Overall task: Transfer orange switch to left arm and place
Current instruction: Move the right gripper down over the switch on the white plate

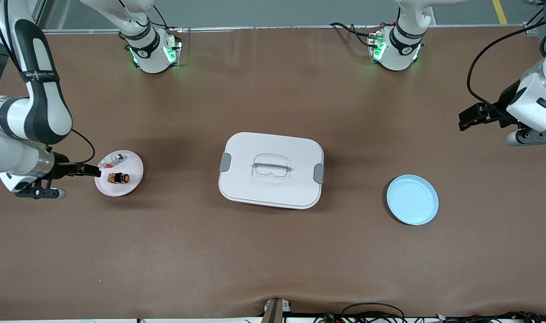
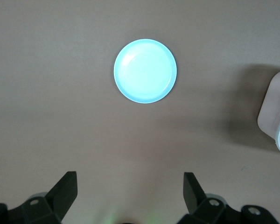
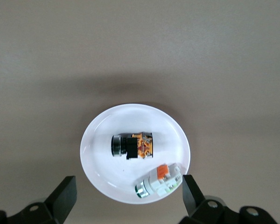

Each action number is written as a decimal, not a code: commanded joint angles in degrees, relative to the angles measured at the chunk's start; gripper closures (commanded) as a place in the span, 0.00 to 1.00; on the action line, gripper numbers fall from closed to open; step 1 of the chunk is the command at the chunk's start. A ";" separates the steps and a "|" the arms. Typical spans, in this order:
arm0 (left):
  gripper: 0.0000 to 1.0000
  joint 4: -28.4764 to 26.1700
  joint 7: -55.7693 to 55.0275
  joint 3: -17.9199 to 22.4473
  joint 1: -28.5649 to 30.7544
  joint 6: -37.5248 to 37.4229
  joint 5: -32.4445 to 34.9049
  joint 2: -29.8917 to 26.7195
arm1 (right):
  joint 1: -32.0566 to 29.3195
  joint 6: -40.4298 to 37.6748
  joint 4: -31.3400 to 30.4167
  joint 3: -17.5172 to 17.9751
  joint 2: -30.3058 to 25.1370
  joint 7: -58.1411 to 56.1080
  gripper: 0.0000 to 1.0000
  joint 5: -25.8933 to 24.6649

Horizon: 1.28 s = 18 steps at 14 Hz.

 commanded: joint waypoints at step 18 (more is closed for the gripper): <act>0.00 0.14 1.30 -0.23 -0.01 1.56 0.04 1.26 | 0.30 15.24 -7.92 0.85 8.65 -2.35 0.00 1.07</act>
